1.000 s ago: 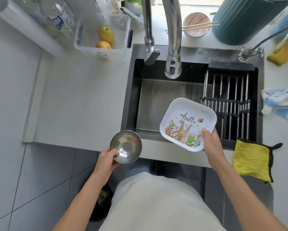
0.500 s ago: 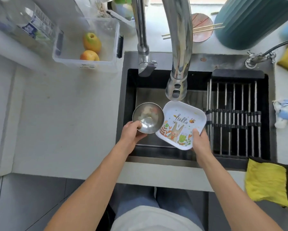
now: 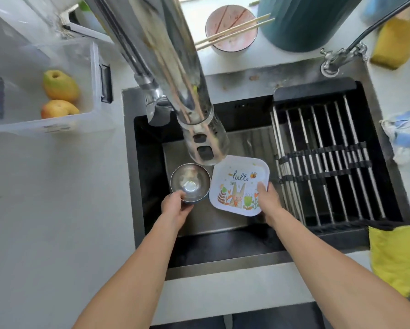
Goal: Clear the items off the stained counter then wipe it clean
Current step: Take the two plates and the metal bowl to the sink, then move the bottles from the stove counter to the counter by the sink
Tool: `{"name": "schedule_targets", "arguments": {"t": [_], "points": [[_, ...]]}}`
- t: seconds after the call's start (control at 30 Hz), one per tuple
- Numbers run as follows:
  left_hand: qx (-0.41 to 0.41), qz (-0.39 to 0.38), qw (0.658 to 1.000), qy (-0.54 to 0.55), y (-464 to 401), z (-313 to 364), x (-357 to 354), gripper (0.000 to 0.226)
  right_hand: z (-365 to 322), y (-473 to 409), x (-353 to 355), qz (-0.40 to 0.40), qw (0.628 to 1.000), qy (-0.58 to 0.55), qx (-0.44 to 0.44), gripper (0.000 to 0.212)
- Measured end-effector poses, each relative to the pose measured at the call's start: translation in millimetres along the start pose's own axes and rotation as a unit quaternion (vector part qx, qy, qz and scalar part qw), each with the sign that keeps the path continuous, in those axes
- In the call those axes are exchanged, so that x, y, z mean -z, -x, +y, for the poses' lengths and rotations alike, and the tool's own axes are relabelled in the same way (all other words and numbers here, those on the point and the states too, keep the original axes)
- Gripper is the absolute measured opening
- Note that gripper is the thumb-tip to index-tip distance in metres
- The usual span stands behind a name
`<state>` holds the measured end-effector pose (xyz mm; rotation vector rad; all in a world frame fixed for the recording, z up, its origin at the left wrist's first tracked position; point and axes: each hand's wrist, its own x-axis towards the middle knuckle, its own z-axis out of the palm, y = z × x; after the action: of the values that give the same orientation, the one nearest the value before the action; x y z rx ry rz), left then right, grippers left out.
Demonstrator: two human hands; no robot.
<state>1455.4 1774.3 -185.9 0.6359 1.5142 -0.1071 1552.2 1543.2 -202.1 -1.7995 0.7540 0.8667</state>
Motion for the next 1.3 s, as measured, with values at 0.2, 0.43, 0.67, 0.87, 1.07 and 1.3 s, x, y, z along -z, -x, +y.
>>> {"name": "schedule_targets", "arguments": {"t": [0.2,0.43,0.67,0.87,1.07,1.3], "points": [[-0.008,0.004,1.0,-0.02,-8.4,-3.0,-7.8,0.031,1.7,-20.0,-4.3,0.029,0.999,0.041,0.006,0.039],[-0.018,0.0,0.999,-0.031,2.0,-8.1,0.0,0.033,-3.7,-16.7,0.0,0.056,0.989,0.135,0.03,0.041],[-0.038,0.003,0.994,-0.098,56.9,-12.7,26.8,0.024,-15.6,42.0,9.4,0.027,0.978,0.193,0.071,0.047],[-0.079,-0.087,0.978,-0.173,140.8,-20.3,64.1,0.019,-11.7,137.6,41.8,-0.056,0.971,0.182,0.145,0.037],[-0.134,-0.077,0.948,-0.277,187.6,-41.8,102.2,0.017,5.6,204.8,90.7,-0.056,0.951,0.218,0.212,0.023],[-0.191,-0.089,0.859,-0.467,209.7,-68.5,146.2,0.015,38.3,229.7,135.1,-0.112,0.935,0.294,0.165,0.019]]}}
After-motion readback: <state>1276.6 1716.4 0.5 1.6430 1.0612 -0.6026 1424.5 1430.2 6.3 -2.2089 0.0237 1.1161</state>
